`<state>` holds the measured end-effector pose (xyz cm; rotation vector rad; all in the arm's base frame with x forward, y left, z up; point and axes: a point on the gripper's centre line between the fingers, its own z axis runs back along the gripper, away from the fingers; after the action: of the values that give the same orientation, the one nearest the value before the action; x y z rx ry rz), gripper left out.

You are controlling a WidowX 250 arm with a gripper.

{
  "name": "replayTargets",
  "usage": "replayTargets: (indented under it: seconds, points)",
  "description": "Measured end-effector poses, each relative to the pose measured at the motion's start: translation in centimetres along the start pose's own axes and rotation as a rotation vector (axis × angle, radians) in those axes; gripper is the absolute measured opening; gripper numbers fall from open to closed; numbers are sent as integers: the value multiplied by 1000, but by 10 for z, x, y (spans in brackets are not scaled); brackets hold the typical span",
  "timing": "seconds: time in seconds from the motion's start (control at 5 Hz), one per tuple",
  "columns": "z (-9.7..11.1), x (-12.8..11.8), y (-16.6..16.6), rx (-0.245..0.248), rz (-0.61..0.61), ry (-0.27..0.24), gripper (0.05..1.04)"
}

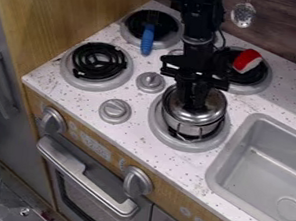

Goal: Open the pot

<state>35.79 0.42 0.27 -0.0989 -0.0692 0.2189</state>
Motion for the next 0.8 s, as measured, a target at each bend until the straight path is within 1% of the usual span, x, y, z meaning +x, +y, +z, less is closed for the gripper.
replayTargets:
  seconds: [0.2,0.4,0.6,0.8]
  points:
    - [23,18,1,-32,23,-49,259]
    - [41,35,2,-49,32,-79,259]
    - [48,59,6,-8,-14,-127,259]
    - [25,80,20,81,-74,-158,259]
